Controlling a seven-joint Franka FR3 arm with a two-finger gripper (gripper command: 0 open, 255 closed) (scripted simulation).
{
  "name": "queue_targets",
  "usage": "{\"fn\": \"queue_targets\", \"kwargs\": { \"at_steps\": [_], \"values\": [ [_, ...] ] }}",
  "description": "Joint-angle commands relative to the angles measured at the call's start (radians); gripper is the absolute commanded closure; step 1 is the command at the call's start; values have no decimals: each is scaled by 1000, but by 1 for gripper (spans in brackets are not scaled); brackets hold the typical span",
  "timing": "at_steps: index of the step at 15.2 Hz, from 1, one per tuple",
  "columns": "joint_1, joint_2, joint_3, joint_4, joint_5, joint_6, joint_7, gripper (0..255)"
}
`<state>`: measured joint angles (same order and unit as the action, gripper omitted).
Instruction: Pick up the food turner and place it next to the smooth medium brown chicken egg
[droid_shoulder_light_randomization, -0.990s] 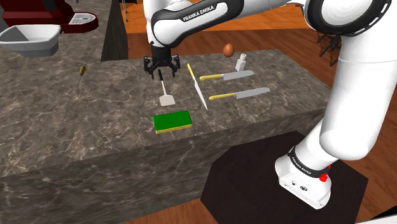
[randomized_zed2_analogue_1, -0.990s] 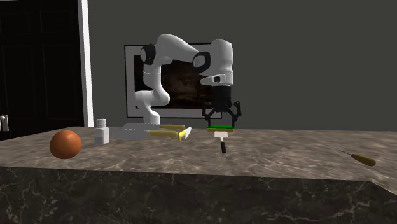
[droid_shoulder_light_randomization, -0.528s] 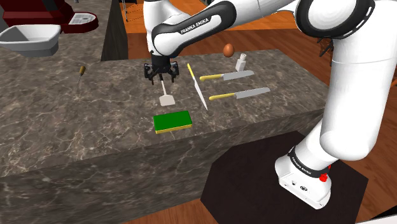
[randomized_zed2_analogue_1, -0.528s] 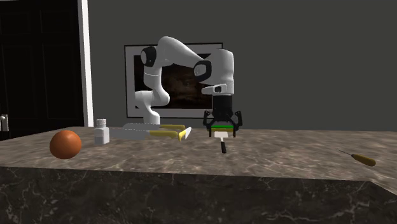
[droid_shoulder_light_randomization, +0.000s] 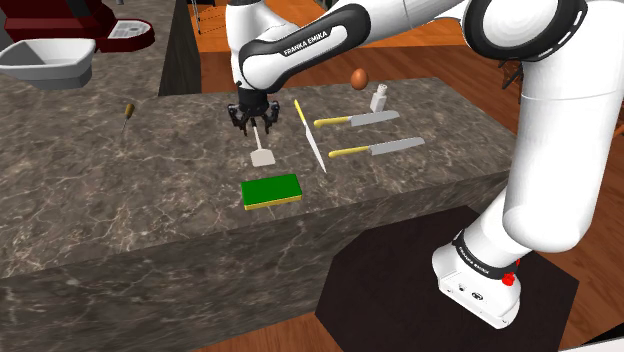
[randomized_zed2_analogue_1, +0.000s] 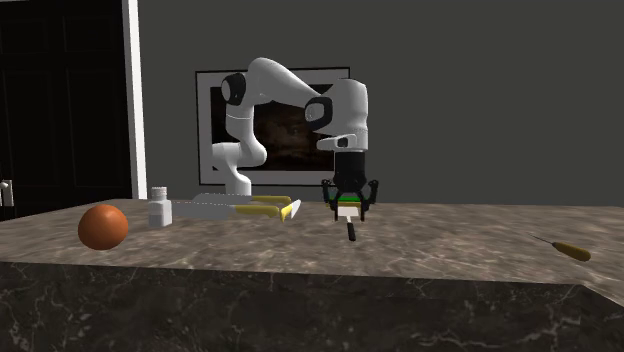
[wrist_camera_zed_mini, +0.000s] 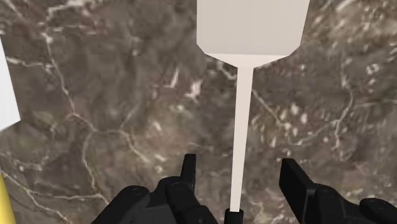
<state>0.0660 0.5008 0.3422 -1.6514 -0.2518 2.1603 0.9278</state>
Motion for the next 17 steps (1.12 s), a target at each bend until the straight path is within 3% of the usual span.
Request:
{"fn": "queue_targets", "kwargs": {
  "at_steps": [1,9,17],
  "values": [
    [0,0,0,0,0,0,0,255],
    [0,0,0,0,0,0,0,255],
    [-5,-43,11,45,22,-86,-17,255]
  ]
}}
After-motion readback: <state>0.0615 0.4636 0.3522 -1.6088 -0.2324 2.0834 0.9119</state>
